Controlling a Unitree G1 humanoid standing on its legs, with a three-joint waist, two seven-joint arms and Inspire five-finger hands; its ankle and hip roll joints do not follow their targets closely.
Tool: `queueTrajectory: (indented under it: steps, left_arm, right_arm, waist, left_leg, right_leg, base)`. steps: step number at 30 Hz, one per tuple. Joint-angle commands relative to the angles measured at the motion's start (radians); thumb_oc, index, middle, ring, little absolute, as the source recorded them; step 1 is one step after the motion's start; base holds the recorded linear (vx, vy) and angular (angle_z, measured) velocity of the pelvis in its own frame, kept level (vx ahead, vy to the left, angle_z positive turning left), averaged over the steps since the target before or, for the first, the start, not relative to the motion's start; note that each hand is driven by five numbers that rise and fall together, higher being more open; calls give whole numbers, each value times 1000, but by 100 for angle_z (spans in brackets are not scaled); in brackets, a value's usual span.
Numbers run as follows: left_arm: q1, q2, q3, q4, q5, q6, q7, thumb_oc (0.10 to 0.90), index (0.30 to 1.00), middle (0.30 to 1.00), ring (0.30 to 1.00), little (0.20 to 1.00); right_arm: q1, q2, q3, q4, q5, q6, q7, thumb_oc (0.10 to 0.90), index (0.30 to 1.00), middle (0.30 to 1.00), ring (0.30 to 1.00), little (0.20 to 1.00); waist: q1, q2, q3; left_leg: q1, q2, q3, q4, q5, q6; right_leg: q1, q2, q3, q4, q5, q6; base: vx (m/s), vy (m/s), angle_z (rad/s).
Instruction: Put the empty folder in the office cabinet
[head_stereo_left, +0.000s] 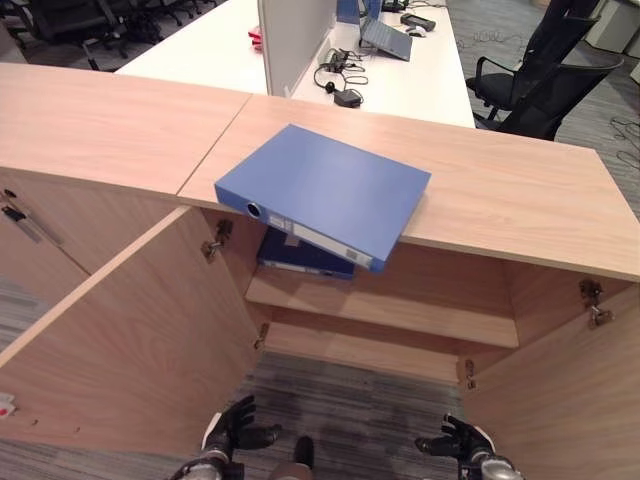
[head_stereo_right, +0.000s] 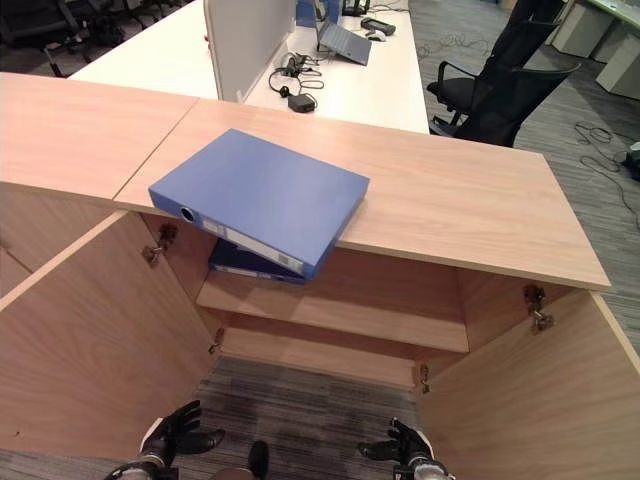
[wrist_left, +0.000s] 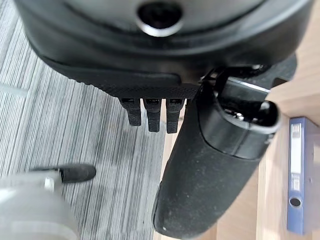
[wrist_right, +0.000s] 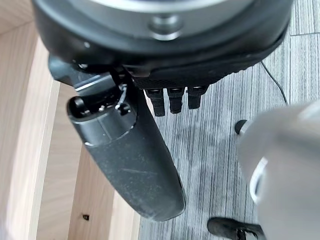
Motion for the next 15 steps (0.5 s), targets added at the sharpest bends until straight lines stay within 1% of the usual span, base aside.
queueTrajectory:
  steps: [1,2,4,6,7,10,11,15]
  left_arm:
    - [-49,17,8,-44,2,-52,-4,800,900,900,900,900]
    - [-50,17,8,-44,2,-51,-4,800,900,900,900,900]
    - [-55,8,10,-32,2,-52,-2,800,900,900,900,900]
    - [-49,-7,17,-32,-11,-56,-3,800,900,900,900,900]
    - [-48,-7,17,-32,-11,-56,-3,800,900,900,900,900]
    - [-53,-15,11,-29,-11,-55,-3,800,900,900,900,900]
    - [-53,-18,4,-32,-6,-55,-2,800,900,900,900,900]
    - [-53,-20,-3,-38,-4,-53,-2,800,900,900,900,900]
  right_arm:
    - [-30,-52,-32,-53,2,-49,-16,800,900,900,900,900]
    - [-30,-52,-32,-53,2,-49,-16,800,900,900,900,900]
    - [-25,-52,-25,-40,-1,-49,-16,800,900,900,900,900]
    - [-7,-52,-18,-50,-4,-50,-12,800,900,900,900,900]
    - [-7,-52,-18,-50,-4,-50,-12,800,900,900,900,900]
    - [-8,-56,-12,-44,-11,-49,-13,800,900,900,900,900]
    - [-6,-60,-13,-41,-14,-48,-14,800,900,900,900,900]
    - [7,-70,-19,-48,-9,-50,-13,800,900,900,900,900]
  waist:
    - [20,27,23]
    - [20,25,20]
    - [17,21,5]
    - [13,20,-14]
    - [12,20,-15]
    - [8,23,-14]
    - [3,27,-15]
    - [-12,29,-21]
  left_leg:
    - [98,-37,-44,17,-177,-17]
    - [94,-38,-44,18,-175,-17]
    - [94,-39,-49,13,-173,-22]
    - [99,-31,-53,6,-172,-33]
    - [99,-31,-53,6,-172,-34]
    - [98,-23,-62,7,-169,-42]
    - [98,-17,-73,8,-168,-49]
    - [105,-2,-88,16,-175,-64]
  right_leg:
    - [61,69,49,-213,8,-36]
    - [59,68,49,-215,11,-36]
    - [78,74,54,-265,35,-41]
    - [104,84,46,-306,42,-49]
    - [105,84,45,-307,42,-49]
    - [115,92,36,-316,36,-56]
    - [127,100,33,-329,29,-63]
    - [147,123,32,-341,7,-80]
  base:
    - [66,-70,11]
    - [113,-104,10]
    - [124,-89,21]
    - [167,-111,27]
    - [127,-94,14]
    - [61,-80,1]
    - [81,-91,4]
    - [95,-117,13]
